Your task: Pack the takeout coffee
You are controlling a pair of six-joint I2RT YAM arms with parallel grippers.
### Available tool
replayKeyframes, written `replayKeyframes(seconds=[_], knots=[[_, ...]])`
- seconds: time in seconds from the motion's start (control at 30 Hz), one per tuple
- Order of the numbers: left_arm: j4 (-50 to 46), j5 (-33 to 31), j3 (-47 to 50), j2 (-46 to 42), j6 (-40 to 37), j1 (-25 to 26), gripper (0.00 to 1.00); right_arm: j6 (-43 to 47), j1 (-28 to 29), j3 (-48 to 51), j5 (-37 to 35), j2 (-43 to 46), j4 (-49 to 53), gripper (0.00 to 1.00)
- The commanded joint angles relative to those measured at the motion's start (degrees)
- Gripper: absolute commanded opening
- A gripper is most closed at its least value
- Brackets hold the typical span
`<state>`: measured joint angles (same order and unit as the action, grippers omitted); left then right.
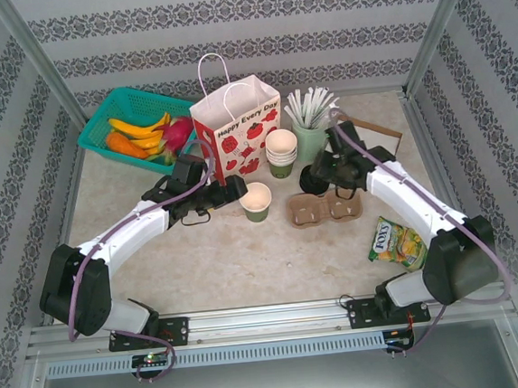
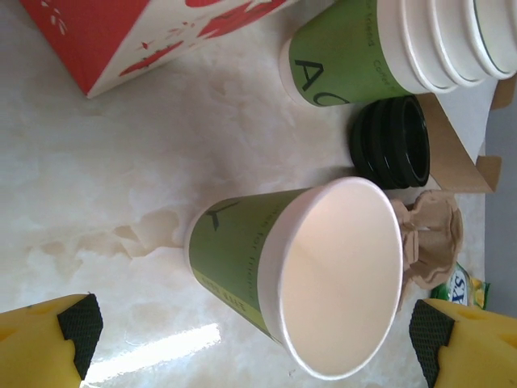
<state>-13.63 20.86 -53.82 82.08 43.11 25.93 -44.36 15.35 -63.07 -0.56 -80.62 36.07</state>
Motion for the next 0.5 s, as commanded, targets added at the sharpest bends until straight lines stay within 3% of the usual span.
replayKeyframes(seconds=[0.0,0.27,0.47], knots=[[-2.2,-3.3,0.1,-0.4,1.8,0.7,1.0,-3.0,-5.1,0.3,4.9,-2.3,4.2,0.52],[-4.9,-5.1,-1.8,1.3,2.3,0.6,1.0,13.9,-7.4,-7.4,8.3,-11.3,7.6,0.4],[-5.6,-5.3,-2.8,2.0,1.8,0.6,1.0,19.5,-7.3,-8.7,7.4,-15.4,7.7,0.41]])
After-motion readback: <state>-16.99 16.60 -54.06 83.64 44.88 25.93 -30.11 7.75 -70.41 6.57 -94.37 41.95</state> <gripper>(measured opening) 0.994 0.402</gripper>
